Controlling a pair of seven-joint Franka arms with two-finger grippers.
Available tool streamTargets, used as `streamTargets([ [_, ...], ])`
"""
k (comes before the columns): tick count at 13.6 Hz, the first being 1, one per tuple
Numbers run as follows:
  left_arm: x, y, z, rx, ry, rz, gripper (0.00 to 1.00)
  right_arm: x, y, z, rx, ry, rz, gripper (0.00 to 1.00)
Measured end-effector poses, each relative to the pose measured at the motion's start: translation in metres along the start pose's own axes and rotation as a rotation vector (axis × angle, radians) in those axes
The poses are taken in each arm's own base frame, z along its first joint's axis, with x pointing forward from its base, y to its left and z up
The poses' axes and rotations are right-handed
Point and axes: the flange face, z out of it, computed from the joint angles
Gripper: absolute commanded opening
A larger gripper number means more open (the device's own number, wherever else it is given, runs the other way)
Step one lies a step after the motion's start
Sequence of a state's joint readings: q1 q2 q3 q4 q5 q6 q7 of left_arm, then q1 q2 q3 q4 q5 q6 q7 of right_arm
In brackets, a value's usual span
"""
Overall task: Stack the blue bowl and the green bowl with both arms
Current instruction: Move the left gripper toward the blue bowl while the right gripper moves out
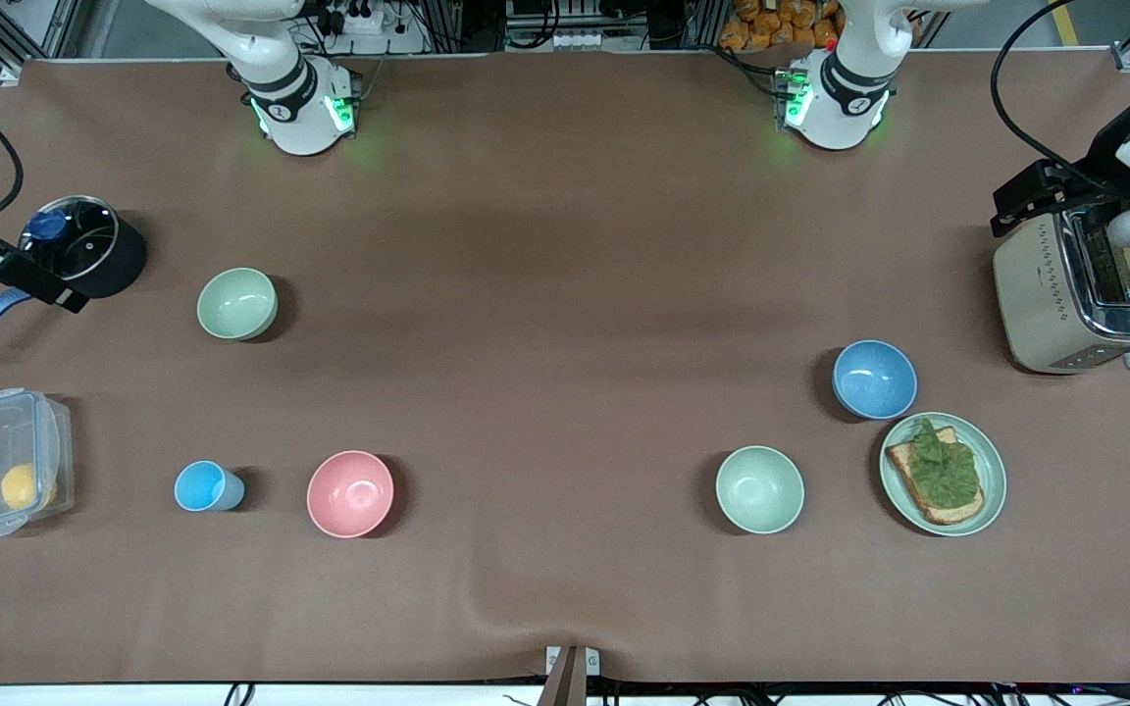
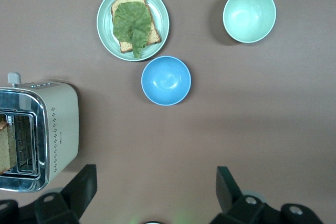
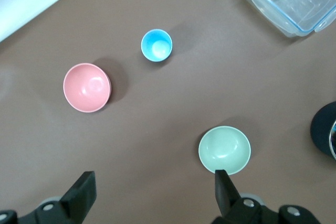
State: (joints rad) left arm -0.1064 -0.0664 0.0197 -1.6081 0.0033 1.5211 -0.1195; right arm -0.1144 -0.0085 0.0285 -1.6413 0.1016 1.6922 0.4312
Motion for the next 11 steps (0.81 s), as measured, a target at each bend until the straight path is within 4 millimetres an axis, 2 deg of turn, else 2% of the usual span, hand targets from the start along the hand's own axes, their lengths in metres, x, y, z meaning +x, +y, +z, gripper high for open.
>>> streamTargets([
  [7,0.001,0.0,0.004,0.001,-0.009,0.024,1.0,0.004,0.003,-0.01,0.003,0.027,-0.142,1.0],
  [9,0.005,0.004,0.01,0.003,-0.021,0.031,1.0,0.004,0.003,-0.009,0.001,0.023,-0.145,1.0],
  [11,0.017,0.005,0.023,0.005,-0.039,0.029,1.0,0.003,0.004,-0.008,-0.003,0.011,-0.152,1.0],
])
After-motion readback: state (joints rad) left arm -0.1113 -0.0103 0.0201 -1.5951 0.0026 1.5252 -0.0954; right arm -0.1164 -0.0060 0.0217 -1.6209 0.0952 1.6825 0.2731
